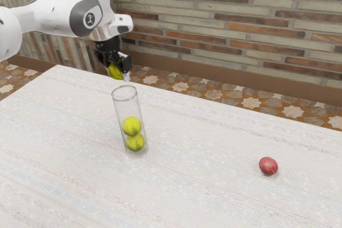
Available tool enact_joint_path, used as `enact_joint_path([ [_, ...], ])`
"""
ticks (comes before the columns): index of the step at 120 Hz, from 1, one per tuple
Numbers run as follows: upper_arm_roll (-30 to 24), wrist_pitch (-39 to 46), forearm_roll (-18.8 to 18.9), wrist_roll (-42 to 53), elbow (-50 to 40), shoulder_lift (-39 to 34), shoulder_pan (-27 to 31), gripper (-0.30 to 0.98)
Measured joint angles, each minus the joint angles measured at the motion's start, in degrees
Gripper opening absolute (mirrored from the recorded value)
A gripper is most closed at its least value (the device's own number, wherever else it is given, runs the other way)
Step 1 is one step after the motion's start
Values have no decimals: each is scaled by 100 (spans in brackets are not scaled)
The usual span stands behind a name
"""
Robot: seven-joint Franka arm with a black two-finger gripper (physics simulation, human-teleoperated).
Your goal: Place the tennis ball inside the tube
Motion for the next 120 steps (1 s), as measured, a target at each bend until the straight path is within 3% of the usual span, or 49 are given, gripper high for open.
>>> enact_joint_path([
  [20, -11, -128, 7, -135, 9, 93, -93, 36],
  [54, -12, -236, 16, -348, -520, -359, -322, 36],
  [120, 49, -270, 49, -627, -496, -325, -433, 39],
])
